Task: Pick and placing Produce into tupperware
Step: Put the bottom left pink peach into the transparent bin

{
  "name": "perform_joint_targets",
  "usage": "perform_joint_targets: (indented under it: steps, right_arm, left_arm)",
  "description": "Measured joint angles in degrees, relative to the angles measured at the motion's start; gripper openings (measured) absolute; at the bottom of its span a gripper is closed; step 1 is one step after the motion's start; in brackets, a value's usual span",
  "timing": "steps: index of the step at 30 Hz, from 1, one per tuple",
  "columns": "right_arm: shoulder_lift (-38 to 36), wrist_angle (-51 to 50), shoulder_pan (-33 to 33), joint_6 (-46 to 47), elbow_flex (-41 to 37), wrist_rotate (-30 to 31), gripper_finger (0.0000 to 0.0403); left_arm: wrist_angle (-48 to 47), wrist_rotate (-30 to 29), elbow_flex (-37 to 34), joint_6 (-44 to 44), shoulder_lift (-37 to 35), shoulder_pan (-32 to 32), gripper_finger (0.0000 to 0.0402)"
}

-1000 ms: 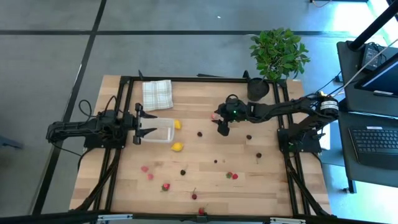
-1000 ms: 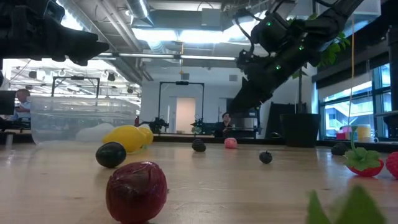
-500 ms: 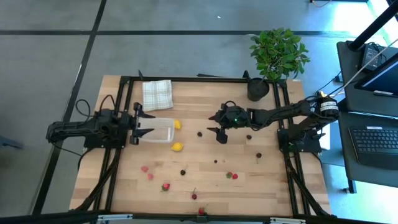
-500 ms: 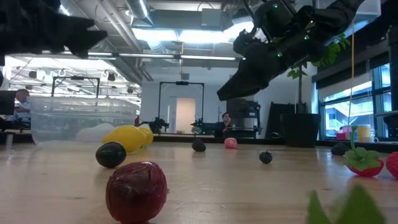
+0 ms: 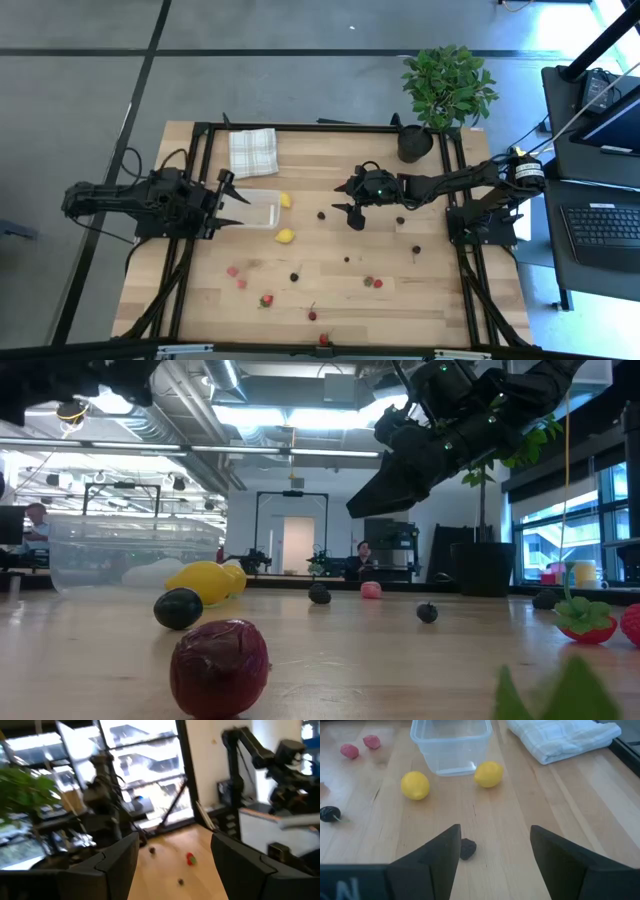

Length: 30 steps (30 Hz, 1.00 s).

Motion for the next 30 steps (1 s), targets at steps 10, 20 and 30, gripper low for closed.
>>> perform_joint_targets:
  steps: [10, 20, 30]
  right_arm:
    - [0.0, 0.74, 0.0, 0.02, -0.02, 0.0, 0.024]
    - [0.0, 0.59, -0.09, -0.19, -0.02, 0.02, 0.024]
    - [0.0, 0.46, -0.09, -0.15, -0.04, 0.02, 0.024]
  left_arm:
    - [-17.48, -6.55, 13.3, 5.05, 17.76, -9.82, 0.0241]
    - [-30.6, -9.42, 17.48, -6.56, 27.45, -20.9, 0.0239]
    - [-31.39, -13.98, 17.48, -14.82, 33.54, -27.19, 0.0216]
